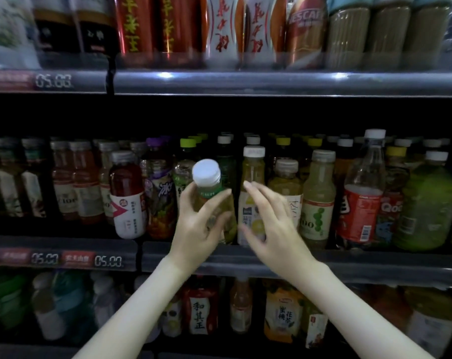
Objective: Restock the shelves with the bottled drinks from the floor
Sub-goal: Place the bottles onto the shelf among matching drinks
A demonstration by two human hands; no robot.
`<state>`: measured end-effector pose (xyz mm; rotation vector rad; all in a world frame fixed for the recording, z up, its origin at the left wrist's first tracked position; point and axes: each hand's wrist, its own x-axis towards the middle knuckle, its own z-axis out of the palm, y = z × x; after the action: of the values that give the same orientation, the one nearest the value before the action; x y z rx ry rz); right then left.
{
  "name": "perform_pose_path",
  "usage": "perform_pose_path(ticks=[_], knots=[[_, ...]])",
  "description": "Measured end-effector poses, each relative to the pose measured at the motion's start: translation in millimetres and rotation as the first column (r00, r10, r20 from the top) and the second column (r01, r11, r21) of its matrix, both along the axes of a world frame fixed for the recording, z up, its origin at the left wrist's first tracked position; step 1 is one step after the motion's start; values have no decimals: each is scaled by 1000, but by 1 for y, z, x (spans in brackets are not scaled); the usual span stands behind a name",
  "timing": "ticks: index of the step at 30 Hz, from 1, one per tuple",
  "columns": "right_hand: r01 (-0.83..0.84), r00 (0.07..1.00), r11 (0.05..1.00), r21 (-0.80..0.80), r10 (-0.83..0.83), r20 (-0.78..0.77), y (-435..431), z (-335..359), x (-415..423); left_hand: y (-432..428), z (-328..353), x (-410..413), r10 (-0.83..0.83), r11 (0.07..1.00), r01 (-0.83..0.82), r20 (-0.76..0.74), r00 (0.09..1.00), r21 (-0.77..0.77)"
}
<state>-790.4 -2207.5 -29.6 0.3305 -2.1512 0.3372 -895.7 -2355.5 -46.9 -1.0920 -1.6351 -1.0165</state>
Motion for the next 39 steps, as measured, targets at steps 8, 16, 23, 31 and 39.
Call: perform_pose_path(ticks=[8, 16, 23, 31, 39], knots=[[-10, 960, 922, -387, 117, 254, -48, -25, -33, -22, -7, 34, -115, 993, 115, 172, 978, 9], [-20, 1000, 953, -304, 12, -28, -65, -24, -3, -60, -6, 44, -335, 936, 294, -238, 912, -194], [-185, 955, 737, -650, 292, 60, -126, 2, 76, -137, -7, 82, -399, 864, 493, 458, 795, -103], [66, 742, 445, -893, 576, 342, -183, -8, 153, -204, -25, 160, -176, 759, 646, 930, 323, -81], [231, 692, 385, -894, 581, 429, -238, -1, 169, -258, -33, 197, -236, 801, 573, 971, 37, 172]])
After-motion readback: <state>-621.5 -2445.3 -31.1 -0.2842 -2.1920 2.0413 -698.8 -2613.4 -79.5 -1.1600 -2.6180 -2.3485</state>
